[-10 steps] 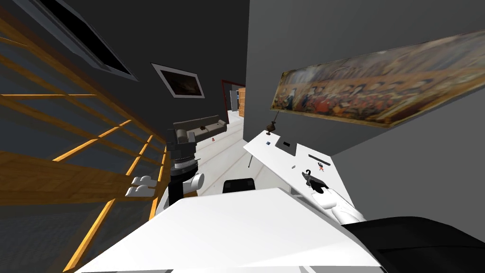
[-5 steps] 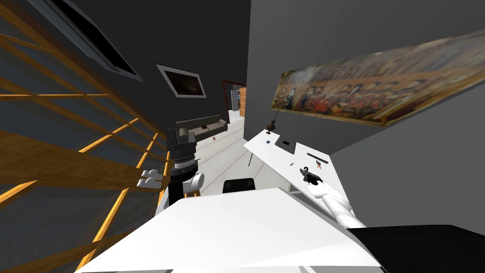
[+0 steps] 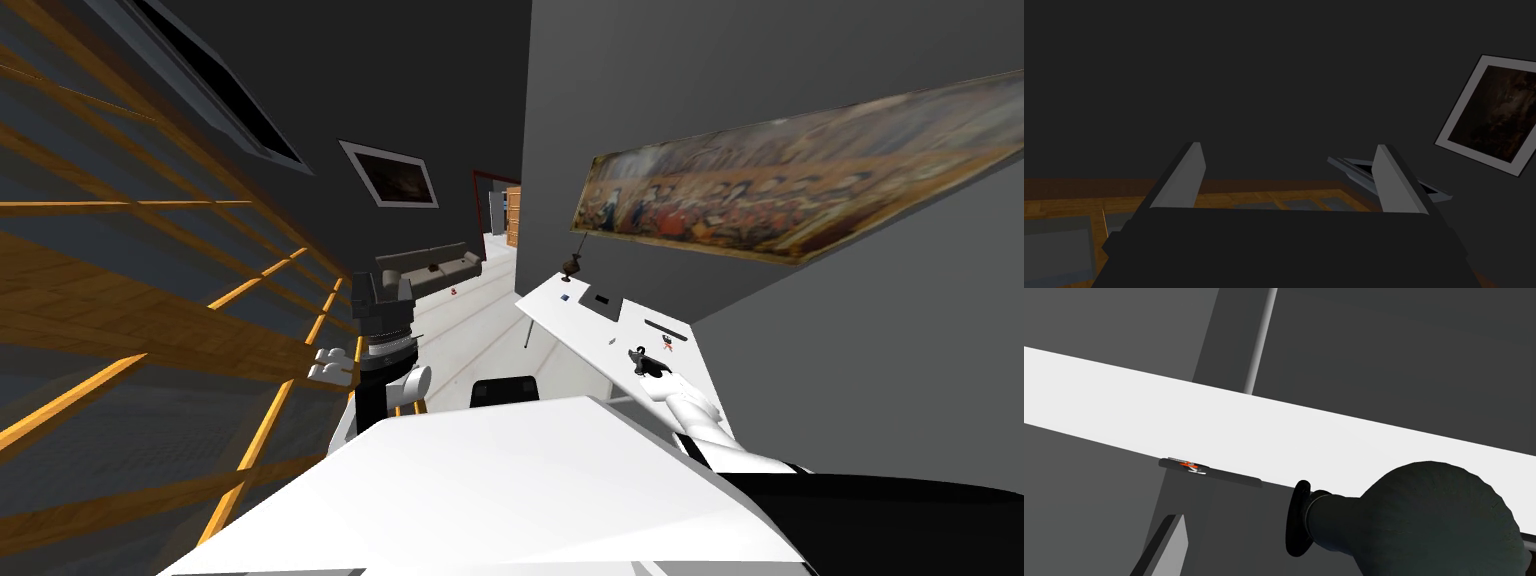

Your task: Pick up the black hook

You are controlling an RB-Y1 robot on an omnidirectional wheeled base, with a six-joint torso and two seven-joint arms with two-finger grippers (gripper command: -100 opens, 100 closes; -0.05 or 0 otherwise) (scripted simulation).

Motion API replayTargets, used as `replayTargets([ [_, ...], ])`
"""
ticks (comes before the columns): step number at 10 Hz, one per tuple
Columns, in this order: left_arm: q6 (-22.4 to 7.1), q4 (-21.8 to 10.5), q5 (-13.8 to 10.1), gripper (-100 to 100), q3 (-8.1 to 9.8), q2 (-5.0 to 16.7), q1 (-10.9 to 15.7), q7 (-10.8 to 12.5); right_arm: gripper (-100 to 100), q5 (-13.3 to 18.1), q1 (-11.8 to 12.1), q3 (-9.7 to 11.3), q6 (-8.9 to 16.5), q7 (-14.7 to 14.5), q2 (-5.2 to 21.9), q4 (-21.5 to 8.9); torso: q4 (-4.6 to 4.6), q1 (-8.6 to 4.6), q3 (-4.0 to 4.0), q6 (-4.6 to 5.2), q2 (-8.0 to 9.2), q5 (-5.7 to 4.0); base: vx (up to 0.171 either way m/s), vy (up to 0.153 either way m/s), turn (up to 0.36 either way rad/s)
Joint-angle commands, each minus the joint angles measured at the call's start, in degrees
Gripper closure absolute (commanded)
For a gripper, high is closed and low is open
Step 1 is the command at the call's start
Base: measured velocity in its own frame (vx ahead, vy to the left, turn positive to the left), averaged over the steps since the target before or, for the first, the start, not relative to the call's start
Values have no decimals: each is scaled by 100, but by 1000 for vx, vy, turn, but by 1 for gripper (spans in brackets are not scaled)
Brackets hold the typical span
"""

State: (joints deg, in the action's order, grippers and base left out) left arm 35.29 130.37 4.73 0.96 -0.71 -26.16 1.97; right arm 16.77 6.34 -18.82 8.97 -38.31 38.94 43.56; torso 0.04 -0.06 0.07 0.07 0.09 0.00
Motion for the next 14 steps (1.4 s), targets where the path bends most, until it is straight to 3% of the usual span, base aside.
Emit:
replayTargets([
  [1,0,0,0,0,0,0,0,0,-100,-136,-286,-49,-11,-286,17,-286,0,0,0,0,0,0,-7,-9,-25],
  [4,0,0,0,0,0,0,0,0,-100,-262,-865,-99,-36,-648,35,-916,-3,-7,-6,1,-9,-1,-8,-9,-27],
  [5,0,0,0,0,0,0,0,0,-100,-262,-975,-99,-36,-648,35,-957,-3,-2,-8,-1,-13,-1,6,7,21],
  [12,0,0,0,0,0,0,0,0,-100,-262,-975,-99,-36,-648,35,-957,-3,0,-7,1,-12,0,-1,0,2],
  [14,0,0,0,0,0,0,0,0,-100,-326,-643,-356,-437,-586,120,-1265,-5,1,-12,-1,-21,0,49,3,220],
])
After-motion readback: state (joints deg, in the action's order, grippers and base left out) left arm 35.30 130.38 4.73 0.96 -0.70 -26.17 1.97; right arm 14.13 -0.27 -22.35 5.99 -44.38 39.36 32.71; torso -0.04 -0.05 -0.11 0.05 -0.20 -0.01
